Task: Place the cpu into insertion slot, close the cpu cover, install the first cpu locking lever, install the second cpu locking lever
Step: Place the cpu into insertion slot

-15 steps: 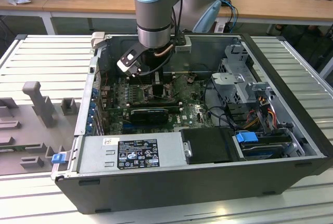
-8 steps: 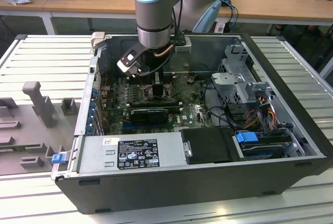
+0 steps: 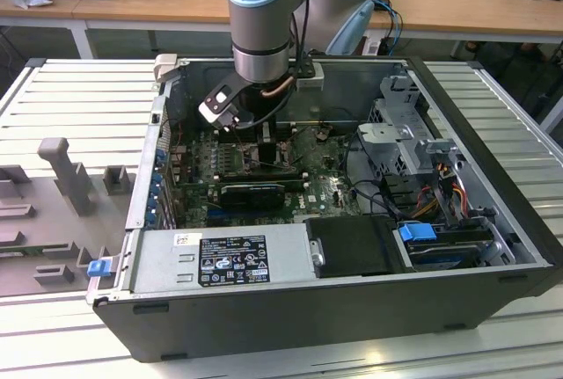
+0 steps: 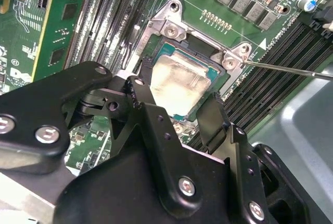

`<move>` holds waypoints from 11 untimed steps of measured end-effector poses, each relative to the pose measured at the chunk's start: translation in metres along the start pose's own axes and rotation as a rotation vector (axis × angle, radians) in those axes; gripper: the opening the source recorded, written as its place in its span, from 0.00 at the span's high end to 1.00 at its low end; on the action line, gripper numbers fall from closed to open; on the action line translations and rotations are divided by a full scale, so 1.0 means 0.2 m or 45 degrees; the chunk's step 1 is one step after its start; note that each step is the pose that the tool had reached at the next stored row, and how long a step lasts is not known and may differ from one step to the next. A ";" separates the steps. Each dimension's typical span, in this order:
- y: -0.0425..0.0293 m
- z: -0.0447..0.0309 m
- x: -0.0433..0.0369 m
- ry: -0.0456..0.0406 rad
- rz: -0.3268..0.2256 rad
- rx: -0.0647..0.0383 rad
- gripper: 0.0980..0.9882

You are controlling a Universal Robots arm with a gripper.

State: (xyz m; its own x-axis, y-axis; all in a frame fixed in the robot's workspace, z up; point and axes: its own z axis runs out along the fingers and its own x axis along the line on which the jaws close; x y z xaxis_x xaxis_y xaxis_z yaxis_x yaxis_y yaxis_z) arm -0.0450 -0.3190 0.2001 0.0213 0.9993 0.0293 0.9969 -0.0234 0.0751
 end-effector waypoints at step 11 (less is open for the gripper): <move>0.019 0.002 0.007 -0.009 -0.029 0.000 0.43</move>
State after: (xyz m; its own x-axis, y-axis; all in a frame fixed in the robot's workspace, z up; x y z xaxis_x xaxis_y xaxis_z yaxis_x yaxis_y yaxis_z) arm -0.0410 -0.3177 0.2000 -0.0009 0.9998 0.0206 0.9972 -0.0007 0.0754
